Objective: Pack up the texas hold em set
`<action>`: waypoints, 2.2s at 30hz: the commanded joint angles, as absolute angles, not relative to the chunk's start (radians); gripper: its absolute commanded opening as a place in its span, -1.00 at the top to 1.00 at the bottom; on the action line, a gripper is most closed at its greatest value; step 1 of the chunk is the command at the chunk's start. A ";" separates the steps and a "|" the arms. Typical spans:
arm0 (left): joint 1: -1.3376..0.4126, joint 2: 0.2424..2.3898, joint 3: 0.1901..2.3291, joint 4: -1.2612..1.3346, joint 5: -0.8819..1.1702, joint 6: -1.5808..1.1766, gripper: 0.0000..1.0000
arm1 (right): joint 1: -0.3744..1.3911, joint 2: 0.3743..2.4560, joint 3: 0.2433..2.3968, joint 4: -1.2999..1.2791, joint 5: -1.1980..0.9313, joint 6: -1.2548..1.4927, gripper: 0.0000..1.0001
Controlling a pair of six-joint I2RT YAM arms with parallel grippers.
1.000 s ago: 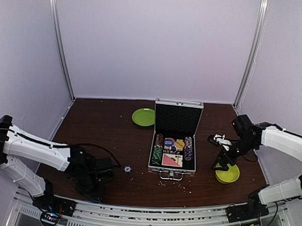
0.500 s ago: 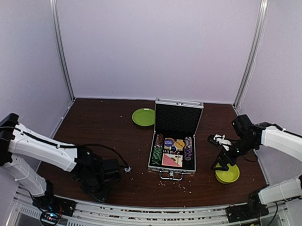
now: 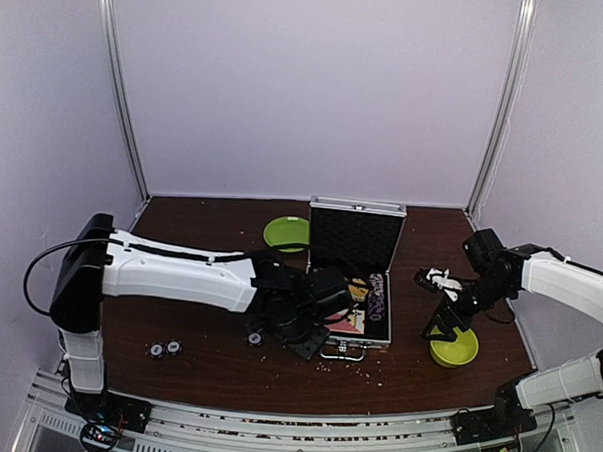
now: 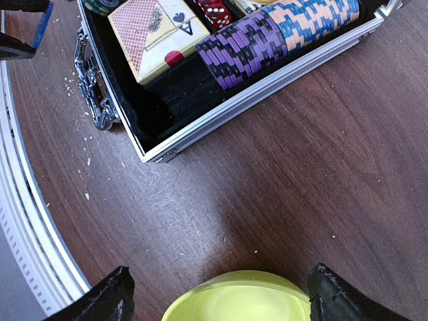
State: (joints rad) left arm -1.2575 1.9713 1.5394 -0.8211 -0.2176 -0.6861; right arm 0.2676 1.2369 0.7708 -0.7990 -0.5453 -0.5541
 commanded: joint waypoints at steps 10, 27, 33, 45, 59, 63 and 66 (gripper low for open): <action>-1.075 2.313 2.020 -0.775 -0.234 -0.542 0.15 | 0.264 1.241 0.794 -0.811 -0.547 -0.560 -0.80; -0.998 2.449 2.107 -0.666 -0.168 -0.567 0.14 | 0.263 1.259 0.795 -0.813 -0.546 -0.563 -0.81; -0.994 2.451 2.098 -0.672 -0.187 -0.582 0.12 | 0.264 1.259 0.796 -0.813 -0.545 -0.563 -0.81; -0.988 2.466 2.107 -0.648 -0.230 -0.594 0.06 | 0.263 1.259 0.794 -0.813 -0.545 -0.564 -0.81; -0.986 2.406 2.077 -0.613 -0.220 -0.590 -0.13 | 0.263 1.262 0.797 -0.816 -0.544 -0.565 -0.81; -0.989 2.359 2.058 -0.604 -0.218 -0.597 -0.14 | 0.264 1.263 0.797 -0.818 -0.544 -0.565 -0.82; -0.994 2.313 2.015 -0.567 -0.211 -0.591 -0.14 | 0.264 1.262 0.797 -0.817 -0.545 -0.565 -0.82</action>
